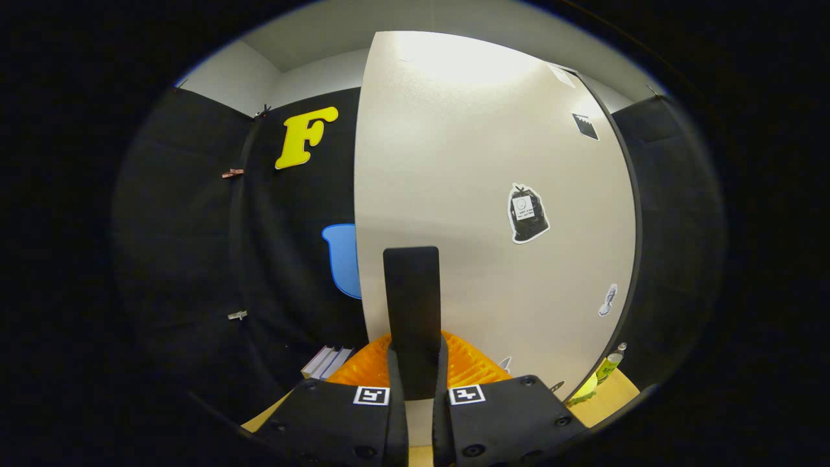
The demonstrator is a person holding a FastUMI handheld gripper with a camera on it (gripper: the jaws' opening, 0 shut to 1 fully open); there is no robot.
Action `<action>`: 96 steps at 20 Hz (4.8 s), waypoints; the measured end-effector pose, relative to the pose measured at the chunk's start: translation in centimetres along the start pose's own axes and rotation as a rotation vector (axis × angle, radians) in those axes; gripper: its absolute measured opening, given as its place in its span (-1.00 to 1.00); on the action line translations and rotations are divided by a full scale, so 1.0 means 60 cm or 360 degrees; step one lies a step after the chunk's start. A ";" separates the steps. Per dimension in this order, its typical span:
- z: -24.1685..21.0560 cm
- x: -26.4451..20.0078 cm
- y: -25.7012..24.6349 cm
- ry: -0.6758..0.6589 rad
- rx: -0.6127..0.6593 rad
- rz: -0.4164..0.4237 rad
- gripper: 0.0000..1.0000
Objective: Open the shoe cabinet door, grab the shoes and put them into the shoe cabinet, then close the shoe cabinet door.
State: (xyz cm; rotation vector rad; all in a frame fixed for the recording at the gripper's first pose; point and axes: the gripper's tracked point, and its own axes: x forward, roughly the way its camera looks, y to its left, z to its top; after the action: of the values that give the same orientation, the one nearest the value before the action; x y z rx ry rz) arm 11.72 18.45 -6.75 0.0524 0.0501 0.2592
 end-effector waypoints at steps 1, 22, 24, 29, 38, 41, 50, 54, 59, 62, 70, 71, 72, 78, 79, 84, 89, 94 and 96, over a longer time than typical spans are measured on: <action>0.000 -0.023 -0.006 -0.0001 0.0004 0.0017 -0.63; 0.021 -0.290 -0.286 0.0064 0.0029 -0.0150 -0.66; 0.027 -0.301 -0.302 0.0067 0.0069 -0.0153 -0.67; 0.037 -0.306 -0.355 0.0087 0.0111 -0.0202 -0.67; 0.054 -0.326 -0.447 0.0038 0.0074 -0.0313 -0.78; 0.054 -0.335 -0.443 0.0029 0.0108 -0.0274 -0.78; 0.000 -0.425 -0.406 0.0081 -0.0002 -0.0209 -0.61; -0.045 -0.446 -0.324 0.0118 0.0025 -0.0053 0.54; -0.146 -0.427 -0.223 0.0386 0.0135 0.0126 0.96; -0.216 -0.396 -0.182 0.0556 0.0127 0.0171 0.96; -0.516 -0.301 -0.095 0.1160 0.0168 0.0231 0.98; -0.550 -0.289 -0.088 0.1207 0.0158 0.0230 0.98; -0.585 -0.277 -0.081 0.1254 0.0153 0.0222 0.98; -0.729 -0.213 -0.073 0.1339 0.0183 0.0073 0.82; -0.744 -0.202 -0.076 0.1331 0.0168 0.0047 0.73; -0.779 -0.141 -0.099 0.1146 0.0075 -0.0106 0.31; -0.808 -0.113 -0.115 0.1159 0.0122 -0.0195 -0.44; -0.792 -0.115 -0.115 0.1174 0.0156 -0.0085 -0.82; -0.765 -0.118 -0.124 0.1157 0.0162 -0.0073 -0.82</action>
State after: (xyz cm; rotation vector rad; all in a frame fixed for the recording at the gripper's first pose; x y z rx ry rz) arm 4.22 11.51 -52.68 0.0559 0.7866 0.2187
